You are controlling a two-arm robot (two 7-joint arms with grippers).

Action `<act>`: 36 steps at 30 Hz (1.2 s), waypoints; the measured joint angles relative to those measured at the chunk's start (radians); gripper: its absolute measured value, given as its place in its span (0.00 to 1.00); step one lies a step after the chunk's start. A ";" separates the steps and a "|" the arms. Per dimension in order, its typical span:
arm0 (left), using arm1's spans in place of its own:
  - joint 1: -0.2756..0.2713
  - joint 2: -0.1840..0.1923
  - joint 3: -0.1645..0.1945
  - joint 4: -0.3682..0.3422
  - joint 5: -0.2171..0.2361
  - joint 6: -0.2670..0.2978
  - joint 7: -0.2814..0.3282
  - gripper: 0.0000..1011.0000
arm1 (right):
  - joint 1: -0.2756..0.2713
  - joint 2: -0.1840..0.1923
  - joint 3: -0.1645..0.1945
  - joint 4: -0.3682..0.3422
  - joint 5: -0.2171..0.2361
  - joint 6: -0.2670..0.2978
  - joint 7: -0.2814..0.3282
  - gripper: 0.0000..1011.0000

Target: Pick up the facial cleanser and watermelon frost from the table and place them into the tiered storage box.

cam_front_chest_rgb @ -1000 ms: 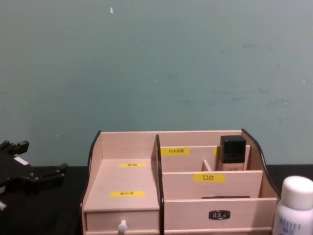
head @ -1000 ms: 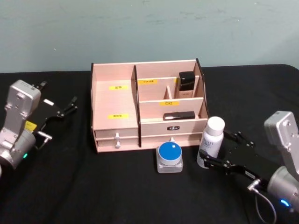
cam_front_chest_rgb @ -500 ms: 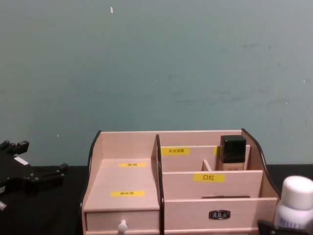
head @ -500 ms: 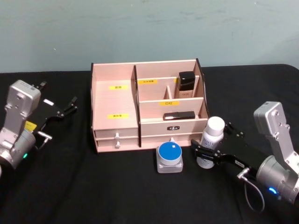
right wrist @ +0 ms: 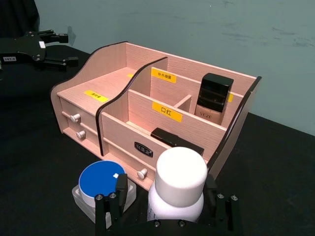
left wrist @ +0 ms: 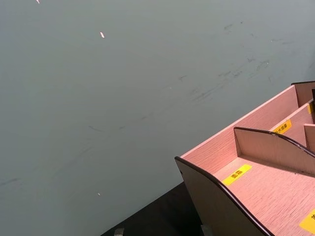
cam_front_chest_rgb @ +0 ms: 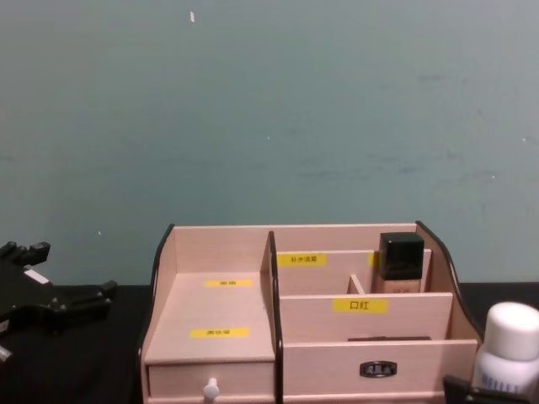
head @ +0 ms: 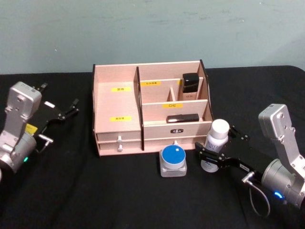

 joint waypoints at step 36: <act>0.000 0.000 0.000 0.000 0.000 0.000 0.000 1.00 | -0.024 0.001 0.039 -0.037 -0.009 -0.008 0.008 0.60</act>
